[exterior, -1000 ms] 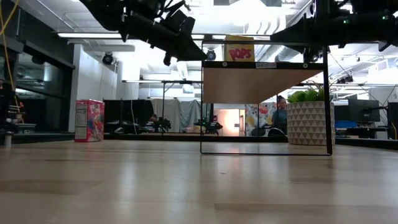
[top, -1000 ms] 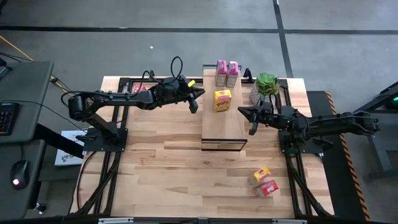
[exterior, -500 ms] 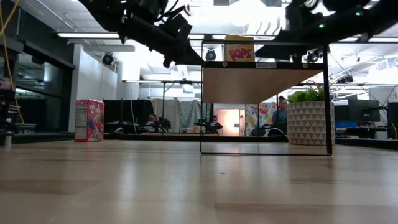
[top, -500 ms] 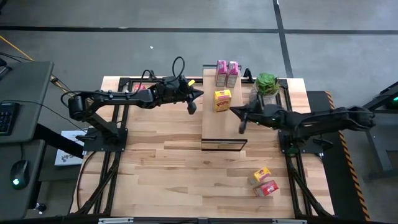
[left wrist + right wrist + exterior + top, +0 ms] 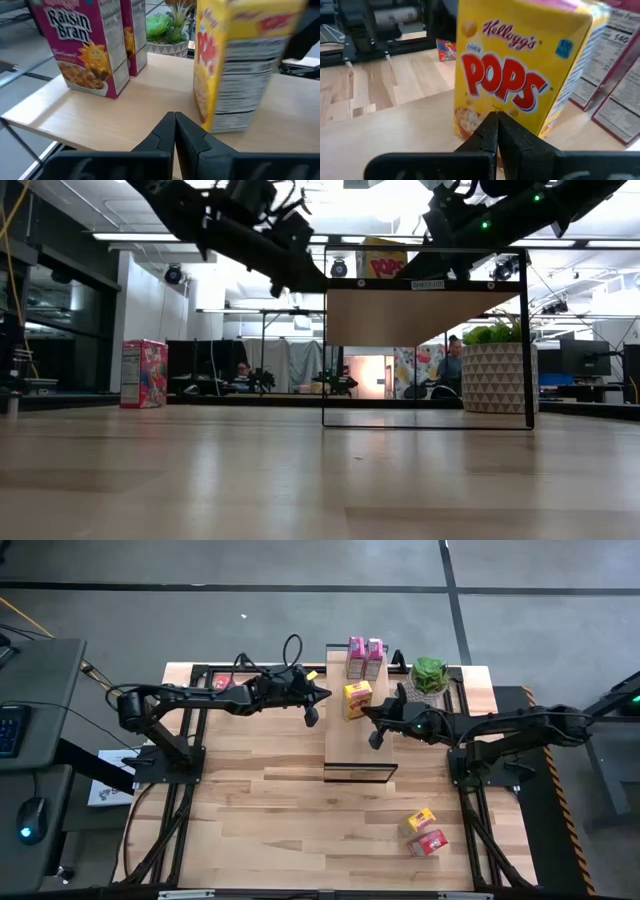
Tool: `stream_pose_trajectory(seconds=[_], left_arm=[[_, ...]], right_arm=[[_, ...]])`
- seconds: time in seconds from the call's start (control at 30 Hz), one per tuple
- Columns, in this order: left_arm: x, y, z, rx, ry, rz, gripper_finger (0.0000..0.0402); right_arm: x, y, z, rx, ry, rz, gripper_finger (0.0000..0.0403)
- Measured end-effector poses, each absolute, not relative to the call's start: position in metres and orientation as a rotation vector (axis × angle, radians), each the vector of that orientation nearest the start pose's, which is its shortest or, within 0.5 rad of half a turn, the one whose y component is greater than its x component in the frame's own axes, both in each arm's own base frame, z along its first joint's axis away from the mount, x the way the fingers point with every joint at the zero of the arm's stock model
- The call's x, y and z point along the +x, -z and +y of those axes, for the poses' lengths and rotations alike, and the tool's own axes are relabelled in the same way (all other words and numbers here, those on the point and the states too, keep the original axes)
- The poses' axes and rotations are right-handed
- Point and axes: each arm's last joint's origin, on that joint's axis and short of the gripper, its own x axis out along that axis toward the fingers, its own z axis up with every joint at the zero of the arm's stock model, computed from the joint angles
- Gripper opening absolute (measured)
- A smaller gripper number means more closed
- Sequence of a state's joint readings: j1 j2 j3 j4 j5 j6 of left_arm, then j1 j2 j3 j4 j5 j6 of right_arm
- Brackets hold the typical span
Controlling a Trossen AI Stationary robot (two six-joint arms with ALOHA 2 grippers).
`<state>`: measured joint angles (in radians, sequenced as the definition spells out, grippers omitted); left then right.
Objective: Stack cereal on shelf
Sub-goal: Put the top yellow cereal box on the shelf
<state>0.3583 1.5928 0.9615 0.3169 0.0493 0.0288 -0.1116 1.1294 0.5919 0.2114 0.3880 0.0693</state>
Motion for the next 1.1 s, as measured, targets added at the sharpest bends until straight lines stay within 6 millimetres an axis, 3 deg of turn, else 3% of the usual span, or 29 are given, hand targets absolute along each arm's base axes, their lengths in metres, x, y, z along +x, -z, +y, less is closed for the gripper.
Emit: stream_pose_trajectory(seconds=[0.1, 0.33, 0.6, 1.1], left_arm=[[0.340, -0.234, 0.125, -0.039, -0.313, 0.339, 0.0000], [0.368, -0.237, 0.133, -0.035, -0.303, 0.321, 0.0000], [0.387, -0.234, 0.124, -0.040, -0.262, 0.328, 0.0000], [0.397, -0.236, 0.109, -0.085, -0.231, 0.272, 0.0000]], right_arm=[[0.235, -0.240, -0.037, 0.014, 0.505, 0.305, 0.0000], [0.234, -0.236, -0.037, -0.006, 0.497, 0.345, 0.0000], [0.231, -0.233, -0.039, -0.003, 0.595, 0.379, 0.0000], [0.231, -0.239, -0.043, 0.011, 0.723, 0.302, 0.0000]])
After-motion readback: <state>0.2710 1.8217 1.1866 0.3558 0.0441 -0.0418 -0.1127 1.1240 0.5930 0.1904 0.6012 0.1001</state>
